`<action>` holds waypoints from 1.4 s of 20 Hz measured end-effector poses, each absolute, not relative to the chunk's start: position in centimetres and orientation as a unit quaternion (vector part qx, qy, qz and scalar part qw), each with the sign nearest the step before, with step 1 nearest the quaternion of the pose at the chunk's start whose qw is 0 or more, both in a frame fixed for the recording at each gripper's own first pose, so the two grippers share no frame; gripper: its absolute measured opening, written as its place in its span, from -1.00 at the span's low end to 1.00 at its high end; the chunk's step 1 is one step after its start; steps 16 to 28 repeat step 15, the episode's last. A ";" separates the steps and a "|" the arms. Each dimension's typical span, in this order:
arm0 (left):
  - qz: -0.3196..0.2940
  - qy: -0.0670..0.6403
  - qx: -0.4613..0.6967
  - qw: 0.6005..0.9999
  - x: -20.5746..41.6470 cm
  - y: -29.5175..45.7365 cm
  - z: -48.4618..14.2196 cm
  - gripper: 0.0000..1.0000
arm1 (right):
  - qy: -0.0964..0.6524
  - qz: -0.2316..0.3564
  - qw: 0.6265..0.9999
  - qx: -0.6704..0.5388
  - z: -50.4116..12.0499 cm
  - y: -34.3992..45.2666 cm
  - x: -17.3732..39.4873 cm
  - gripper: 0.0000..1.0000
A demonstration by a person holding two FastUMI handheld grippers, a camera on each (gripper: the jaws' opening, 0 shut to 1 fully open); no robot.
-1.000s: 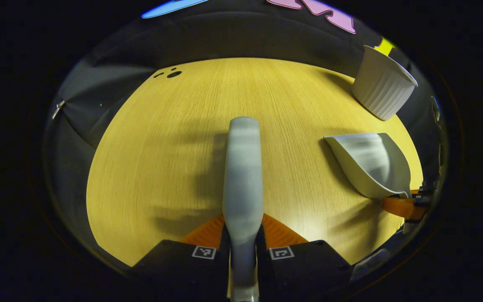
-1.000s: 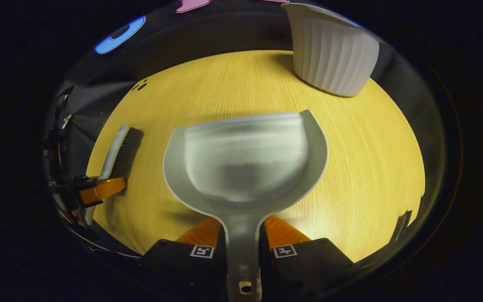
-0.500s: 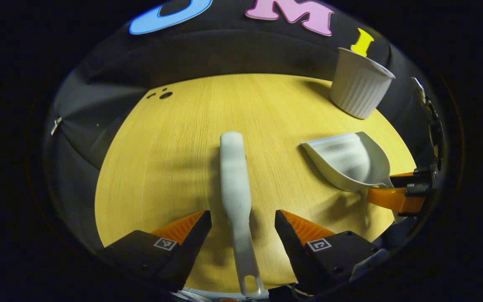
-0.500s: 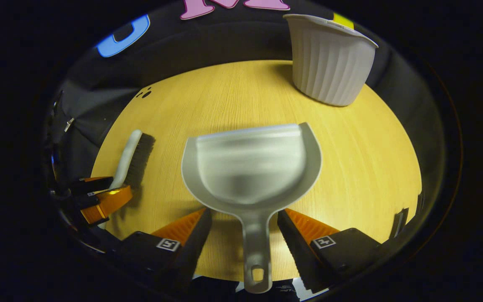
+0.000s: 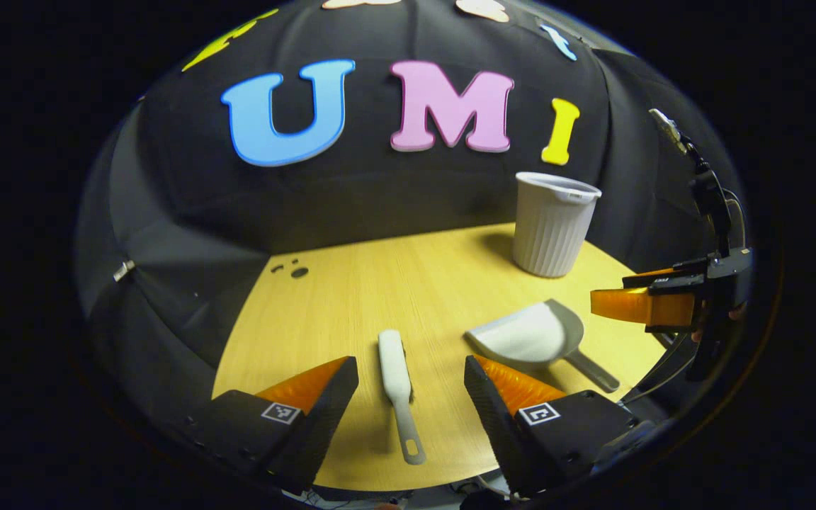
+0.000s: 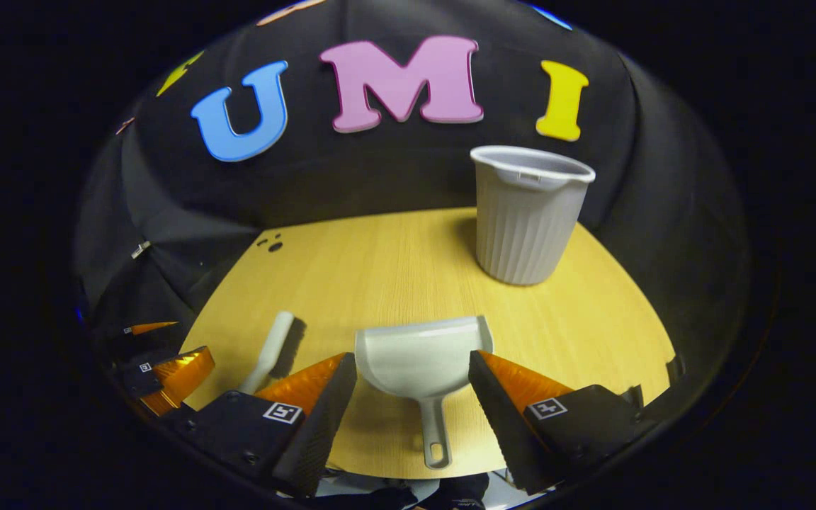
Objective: Pick up the small broom and dustpan from the desktop, sweep the trash into the dustpan with the broom, and then empty the trash into the garbage bin.
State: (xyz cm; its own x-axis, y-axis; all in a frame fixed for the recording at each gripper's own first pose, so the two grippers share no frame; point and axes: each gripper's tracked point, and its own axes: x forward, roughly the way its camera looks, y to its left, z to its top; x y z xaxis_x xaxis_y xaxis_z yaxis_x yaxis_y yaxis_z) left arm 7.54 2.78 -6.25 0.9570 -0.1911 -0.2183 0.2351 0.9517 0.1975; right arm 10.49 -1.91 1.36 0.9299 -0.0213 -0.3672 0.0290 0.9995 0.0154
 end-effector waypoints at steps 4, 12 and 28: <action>-0.103 0.013 0.101 0.989 4.3 2.4 -1.0 0.92 | 0.089 -0.006 0.996 0.013 7.8 0.3 9.6 0.98; -0.088 -0.099 0.072 0.989 -0.9 1.2 3.4 0.91 | -0.001 -0.015 1.000 -0.023 11.9 0.7 4.9 0.98; -0.127 -0.095 0.086 0.984 -1.3 -1.4 2.6 0.92 | 0.001 -0.028 0.999 -0.034 11.3 0.7 2.4 0.98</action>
